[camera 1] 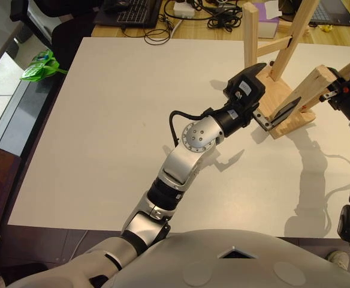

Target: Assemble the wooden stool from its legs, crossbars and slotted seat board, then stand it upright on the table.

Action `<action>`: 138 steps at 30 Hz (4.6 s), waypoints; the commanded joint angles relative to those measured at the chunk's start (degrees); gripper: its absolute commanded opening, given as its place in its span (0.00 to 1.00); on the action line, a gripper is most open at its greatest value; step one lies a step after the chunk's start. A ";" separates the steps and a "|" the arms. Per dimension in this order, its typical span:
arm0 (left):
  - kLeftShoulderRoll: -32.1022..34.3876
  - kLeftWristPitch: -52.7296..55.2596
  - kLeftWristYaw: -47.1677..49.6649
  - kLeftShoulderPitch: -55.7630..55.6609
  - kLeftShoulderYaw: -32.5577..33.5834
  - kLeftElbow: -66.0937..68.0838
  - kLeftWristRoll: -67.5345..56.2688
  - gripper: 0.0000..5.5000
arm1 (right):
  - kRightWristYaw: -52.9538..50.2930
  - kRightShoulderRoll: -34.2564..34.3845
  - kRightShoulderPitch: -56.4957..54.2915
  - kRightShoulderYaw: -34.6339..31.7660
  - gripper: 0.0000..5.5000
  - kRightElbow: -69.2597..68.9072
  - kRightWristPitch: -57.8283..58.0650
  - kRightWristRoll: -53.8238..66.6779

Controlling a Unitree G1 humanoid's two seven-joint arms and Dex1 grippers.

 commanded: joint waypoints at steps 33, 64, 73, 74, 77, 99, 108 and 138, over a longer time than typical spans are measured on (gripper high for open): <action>-0.43 0.61 0.64 1.01 -0.14 -0.46 1.14 0.98 | -1.08 5.12 -1.77 -5.29 0.01 -13.76 3.82 7.90; 3.17 1.75 -0.13 4.19 5.03 -4.24 1.32 0.98 | -24.40 -0.18 -8.09 -5.67 0.01 -8.22 30.86 -1.31; 3.27 0.51 0.49 4.48 5.45 -1.75 2.15 0.98 | -21.51 1.65 -21.70 -3.97 0.01 -29.76 15.57 2.07; 3.44 0.47 0.73 4.57 5.74 -1.46 2.41 0.98 | -19.74 2.20 -23.02 -2.14 0.01 -32.78 17.59 3.93; 3.82 0.90 2.22 4.61 7.34 -0.39 3.32 0.98 | -16.44 4.17 -26.34 2.75 0.01 -39.81 25.22 9.92; 2.95 0.22 4.46 4.90 9.84 0.87 3.87 0.98 | -1.13 6.68 -4.72 3.13 0.01 -33.56 20.37 17.43; 3.33 0.27 4.05 6.00 10.84 -0.76 3.10 0.98 | -8.11 7.97 -3.28 -11.52 0.01 -28.01 18.50 22.33; 3.90 -5.43 2.55 11.08 9.69 9.40 5.29 0.98 | -2.08 9.45 17.60 5.91 0.42 -14.74 -0.70 -6.17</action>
